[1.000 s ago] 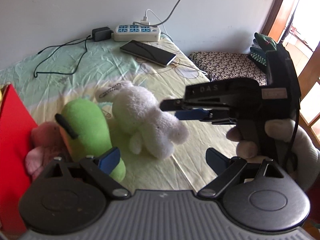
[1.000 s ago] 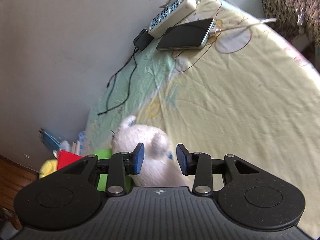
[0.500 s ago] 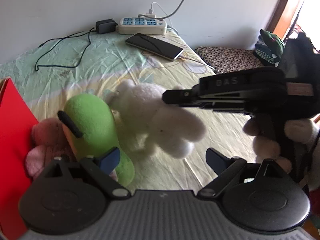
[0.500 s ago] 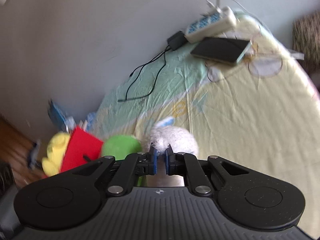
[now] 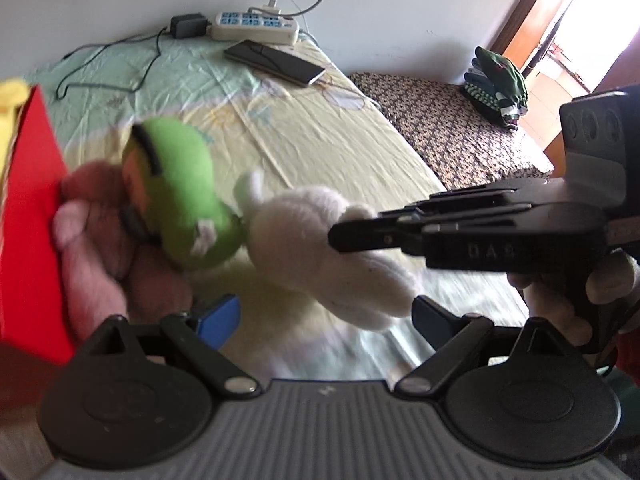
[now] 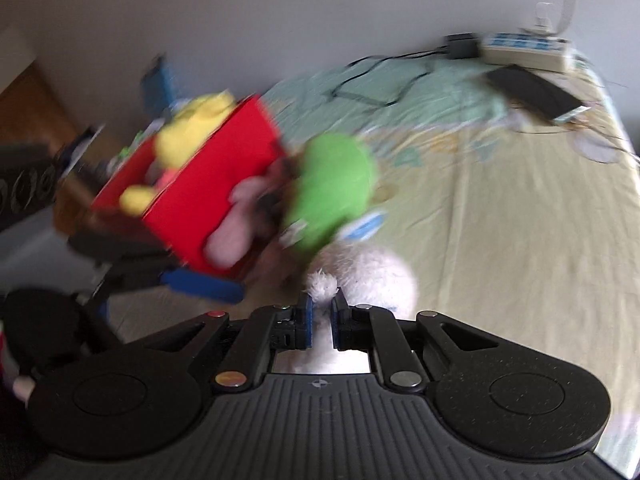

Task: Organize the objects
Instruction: 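Close the right gripper on the white bunny and lift it, then carry the white bunny with the right gripper and lower it into the red box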

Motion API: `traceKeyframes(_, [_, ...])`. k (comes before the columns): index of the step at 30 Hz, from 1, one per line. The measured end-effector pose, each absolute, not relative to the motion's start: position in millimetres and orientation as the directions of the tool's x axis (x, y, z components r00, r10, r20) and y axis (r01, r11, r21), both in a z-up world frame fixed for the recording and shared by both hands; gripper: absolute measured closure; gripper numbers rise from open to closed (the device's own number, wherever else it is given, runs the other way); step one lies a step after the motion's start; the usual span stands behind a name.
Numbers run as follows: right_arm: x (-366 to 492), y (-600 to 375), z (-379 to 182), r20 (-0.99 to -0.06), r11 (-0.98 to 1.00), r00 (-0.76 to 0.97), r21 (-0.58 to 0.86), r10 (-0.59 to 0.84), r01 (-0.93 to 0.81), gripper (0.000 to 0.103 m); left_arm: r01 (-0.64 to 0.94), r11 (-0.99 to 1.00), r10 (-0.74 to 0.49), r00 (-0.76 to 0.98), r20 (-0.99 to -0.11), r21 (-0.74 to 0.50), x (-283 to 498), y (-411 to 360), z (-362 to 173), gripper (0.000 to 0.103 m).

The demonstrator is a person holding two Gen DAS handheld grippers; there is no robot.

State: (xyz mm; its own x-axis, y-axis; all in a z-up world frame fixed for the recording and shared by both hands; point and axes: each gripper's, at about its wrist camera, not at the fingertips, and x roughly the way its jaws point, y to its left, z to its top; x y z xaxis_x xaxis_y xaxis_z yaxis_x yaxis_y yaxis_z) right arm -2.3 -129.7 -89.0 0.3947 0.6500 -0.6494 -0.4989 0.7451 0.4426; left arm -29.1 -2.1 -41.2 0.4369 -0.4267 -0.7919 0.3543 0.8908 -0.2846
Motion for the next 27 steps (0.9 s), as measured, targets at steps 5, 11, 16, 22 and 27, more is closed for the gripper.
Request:
traceKeyframes(5, [-8.2,-113.8,-97.0,-0.605,0.663,0.300,0.568,0.738,-0.488,0.078,0.343,0.895,-0.419,0.423,-0.804,-0.285,-48.7,8.2,-48.7,0.010])
traceKeyframes(11, [4.4,-141.1,-100.7,-0.528,0.652,0.392,0.678,0.753,-0.339,0.077,0.322,0.912,-0.380,0.420,-0.824,-0.256,-60.5,12.5,-63.0,0.010])
traceKeyframes(16, [12.9,-165.5,-119.3,-0.572,0.699,0.445,0.687,0.689,-0.200,0.069,0.264,0.927,-0.361,0.426,-0.830,-0.267,-56.2,20.7,-71.8,0.012])
traceKeyframes(22, [10.0,-160.0,-152.9,-0.558,0.630,0.362,0.768,0.747,-0.116,0.057,0.271,0.923,-0.368,0.427,-0.826,-0.271,-47.9,11.3,-75.3,0.015])
traceKeyframes(27, [4.0,-142.2,-162.4,-0.502,0.552,0.330,0.830,0.799,-0.075,0.056,0.289,0.922,-0.362,0.402,-0.841,-0.259,-44.6,1.4,-82.9,0.023])
